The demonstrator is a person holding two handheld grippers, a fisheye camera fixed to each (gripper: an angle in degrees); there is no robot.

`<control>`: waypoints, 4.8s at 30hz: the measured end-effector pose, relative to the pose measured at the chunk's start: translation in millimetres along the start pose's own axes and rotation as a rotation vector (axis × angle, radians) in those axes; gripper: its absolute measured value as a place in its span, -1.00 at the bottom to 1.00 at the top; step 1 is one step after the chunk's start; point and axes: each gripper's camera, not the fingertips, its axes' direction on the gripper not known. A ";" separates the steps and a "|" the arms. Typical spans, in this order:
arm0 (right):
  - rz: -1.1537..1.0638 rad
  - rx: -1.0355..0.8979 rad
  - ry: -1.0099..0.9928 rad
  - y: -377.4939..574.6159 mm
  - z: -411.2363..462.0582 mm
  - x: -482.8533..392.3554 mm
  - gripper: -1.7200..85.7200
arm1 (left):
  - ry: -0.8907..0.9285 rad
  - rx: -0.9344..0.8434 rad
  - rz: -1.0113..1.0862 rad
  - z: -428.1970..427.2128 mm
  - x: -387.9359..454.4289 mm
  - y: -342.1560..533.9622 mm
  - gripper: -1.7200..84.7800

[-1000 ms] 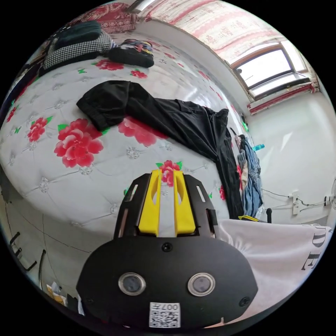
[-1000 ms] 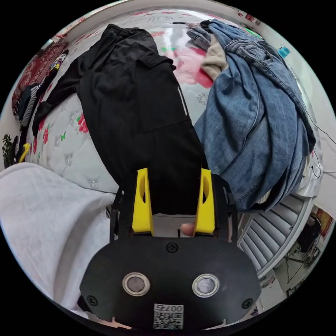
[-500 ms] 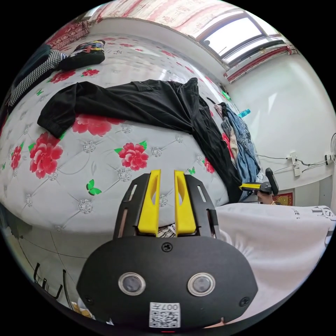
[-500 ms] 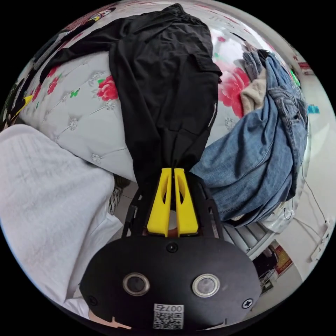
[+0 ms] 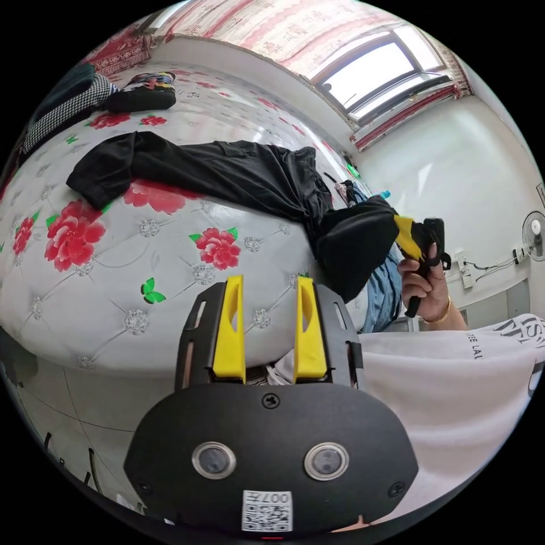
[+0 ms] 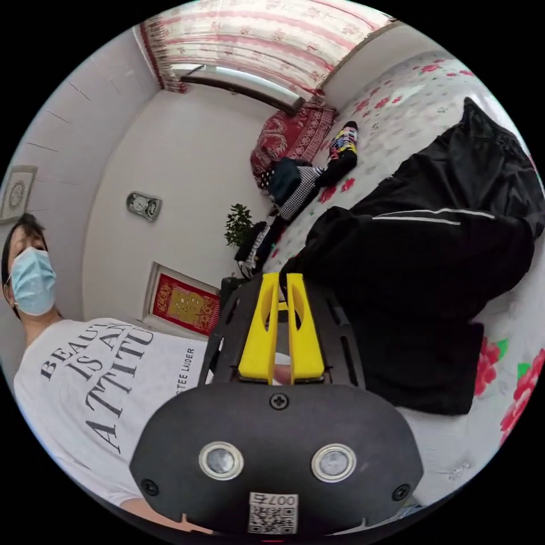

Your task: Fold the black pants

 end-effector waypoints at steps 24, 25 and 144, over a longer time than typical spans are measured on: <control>0.435 0.196 0.466 -16.3 -215.6 151.6 -0.72 | -0.147 -0.059 -0.286 84.3 45.0 -10.1 -0.57; 0.437 0.196 0.459 -19.7 -218.6 156.0 -0.72 | -0.175 -0.054 -0.324 86.5 49.8 -14.7 -0.57; 0.276 -0.205 0.562 -13.2 -21.0 108.7 -0.78 | -0.731 0.478 -0.036 -202.8 -93.2 -117.4 -0.97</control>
